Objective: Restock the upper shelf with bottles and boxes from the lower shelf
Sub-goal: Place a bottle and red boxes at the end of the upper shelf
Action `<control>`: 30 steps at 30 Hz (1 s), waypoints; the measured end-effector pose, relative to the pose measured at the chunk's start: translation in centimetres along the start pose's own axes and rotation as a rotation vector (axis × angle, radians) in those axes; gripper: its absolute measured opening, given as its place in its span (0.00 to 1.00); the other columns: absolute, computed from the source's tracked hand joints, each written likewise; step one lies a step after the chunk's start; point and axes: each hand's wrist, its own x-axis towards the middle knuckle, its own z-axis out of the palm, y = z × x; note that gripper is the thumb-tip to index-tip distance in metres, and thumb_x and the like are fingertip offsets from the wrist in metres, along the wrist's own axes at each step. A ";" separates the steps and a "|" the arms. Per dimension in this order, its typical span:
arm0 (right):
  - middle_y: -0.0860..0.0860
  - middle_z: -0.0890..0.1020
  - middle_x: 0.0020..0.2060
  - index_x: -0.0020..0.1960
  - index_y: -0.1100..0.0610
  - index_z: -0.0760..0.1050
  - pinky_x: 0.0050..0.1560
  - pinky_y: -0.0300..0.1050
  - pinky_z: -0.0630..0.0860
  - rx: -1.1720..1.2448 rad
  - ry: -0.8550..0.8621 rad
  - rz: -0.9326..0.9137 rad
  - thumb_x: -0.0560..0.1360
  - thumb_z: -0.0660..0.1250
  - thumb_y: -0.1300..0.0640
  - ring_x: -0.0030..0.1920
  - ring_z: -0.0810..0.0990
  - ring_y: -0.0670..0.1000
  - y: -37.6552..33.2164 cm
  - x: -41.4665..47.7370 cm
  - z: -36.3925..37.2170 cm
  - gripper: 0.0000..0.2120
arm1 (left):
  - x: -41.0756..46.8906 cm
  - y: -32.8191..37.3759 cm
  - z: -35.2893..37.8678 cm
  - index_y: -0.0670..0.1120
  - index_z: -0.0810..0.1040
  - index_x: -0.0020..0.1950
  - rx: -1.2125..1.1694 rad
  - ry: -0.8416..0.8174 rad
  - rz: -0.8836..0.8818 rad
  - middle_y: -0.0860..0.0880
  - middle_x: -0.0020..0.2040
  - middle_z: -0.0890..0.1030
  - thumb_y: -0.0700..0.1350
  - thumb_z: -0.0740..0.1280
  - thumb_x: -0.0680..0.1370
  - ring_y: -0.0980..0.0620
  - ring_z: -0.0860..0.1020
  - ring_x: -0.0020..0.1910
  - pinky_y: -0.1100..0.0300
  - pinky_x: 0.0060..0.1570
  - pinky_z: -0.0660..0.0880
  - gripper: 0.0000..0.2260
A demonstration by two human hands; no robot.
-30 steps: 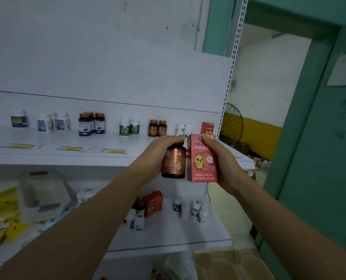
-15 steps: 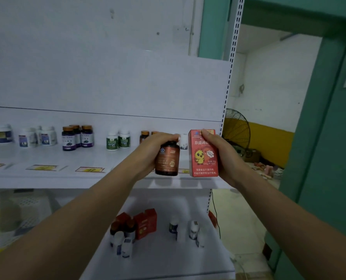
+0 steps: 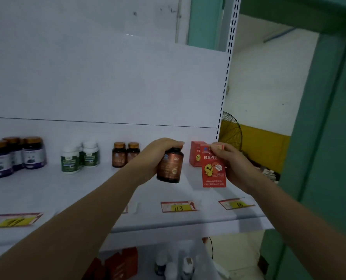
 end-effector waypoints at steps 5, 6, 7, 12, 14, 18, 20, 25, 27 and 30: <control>0.55 0.81 0.53 0.62 0.55 0.71 0.48 0.49 0.80 -0.026 0.064 0.027 0.75 0.67 0.54 0.50 0.82 0.54 1.5 4.0 -3.2 0.17 | 5.4 -1.0 1.1 0.45 0.76 0.46 0.007 -0.009 -0.052 0.46 0.43 0.79 0.43 0.68 0.75 0.48 0.78 0.41 0.53 0.47 0.78 0.03; 0.55 0.81 0.54 0.63 0.55 0.71 0.48 0.49 0.80 -0.032 0.077 0.040 0.75 0.67 0.53 0.51 0.82 0.55 1.9 4.8 -4.0 0.17 | 6.3 -1.2 1.7 0.45 0.76 0.45 0.014 -0.002 -0.047 0.47 0.41 0.79 0.42 0.67 0.75 0.50 0.78 0.39 0.55 0.44 0.77 0.02; 0.55 0.81 0.54 0.62 0.54 0.72 0.49 0.50 0.80 -0.042 0.081 0.050 0.75 0.67 0.53 0.52 0.82 0.55 2.2 5.6 -4.7 0.17 | 7.3 -1.4 2.3 0.45 0.76 0.44 0.016 0.004 -0.044 0.48 0.40 0.78 0.42 0.67 0.75 0.51 0.77 0.37 0.57 0.42 0.76 0.02; 0.50 0.83 0.47 0.54 0.49 0.74 0.41 0.42 0.79 -0.130 0.048 0.039 0.76 0.65 0.53 0.45 0.83 0.50 3.9 9.7 -8.4 0.07 | 11.6 -2.8 5.1 0.45 0.75 0.43 0.065 0.019 -0.035 0.46 0.43 0.77 0.41 0.66 0.75 0.48 0.76 0.40 0.51 0.51 0.74 0.02; 0.49 0.82 0.46 0.52 0.48 0.74 0.40 0.40 0.78 -0.139 0.026 0.019 0.76 0.65 0.54 0.44 0.83 0.48 4.6 11.5 -9.9 0.05 | 13.0 -3.3 6.2 0.44 0.75 0.45 0.105 0.041 -0.042 0.46 0.45 0.76 0.42 0.65 0.75 0.47 0.75 0.44 0.50 0.52 0.74 0.02; 0.52 0.83 0.50 0.60 0.54 0.74 0.45 0.42 0.79 -0.122 -0.040 -0.002 0.75 0.67 0.56 0.48 0.83 0.50 5.7 15.3 -12.3 0.14 | 15.7 -4.1 7.7 0.44 0.75 0.50 0.087 0.143 -0.086 0.45 0.47 0.77 0.44 0.66 0.75 0.46 0.76 0.46 0.51 0.51 0.75 0.07; 0.53 0.83 0.53 0.63 0.56 0.73 0.48 0.44 0.79 -0.129 -0.083 -0.010 0.74 0.69 0.55 0.51 0.83 0.51 6.4 17.1 -13.2 0.19 | 16.6 -4.5 8.2 0.45 0.75 0.50 0.079 0.180 -0.101 0.46 0.45 0.77 0.45 0.66 0.74 0.46 0.76 0.44 0.52 0.49 0.76 0.07; 0.50 0.84 0.47 0.58 0.56 0.75 0.49 0.45 0.80 -0.125 -0.187 -0.018 0.74 0.68 0.58 0.47 0.85 0.49 7.8 20.2 -14.7 0.13 | 17.5 -5.4 8.9 0.46 0.76 0.47 0.079 0.258 -0.089 0.46 0.45 0.77 0.46 0.66 0.74 0.46 0.76 0.43 0.54 0.47 0.75 0.05; 0.52 0.83 0.48 0.55 0.53 0.76 0.50 0.45 0.79 -0.126 -0.209 -0.025 0.74 0.68 0.58 0.47 0.84 0.50 8.3 20.9 -14.8 0.10 | 17.8 -5.7 8.8 0.46 0.76 0.47 0.068 0.269 -0.079 0.46 0.45 0.78 0.45 0.67 0.73 0.47 0.76 0.42 0.54 0.47 0.74 0.05; 0.54 0.82 0.50 0.53 0.50 0.77 0.53 0.48 0.79 -0.161 -0.236 -0.053 0.74 0.69 0.56 0.50 0.84 0.53 8.6 21.8 -15.0 0.08 | 18.2 -5.8 8.8 0.46 0.76 0.47 0.053 0.274 -0.074 0.48 0.42 0.78 0.45 0.67 0.73 0.50 0.76 0.38 0.57 0.43 0.75 0.05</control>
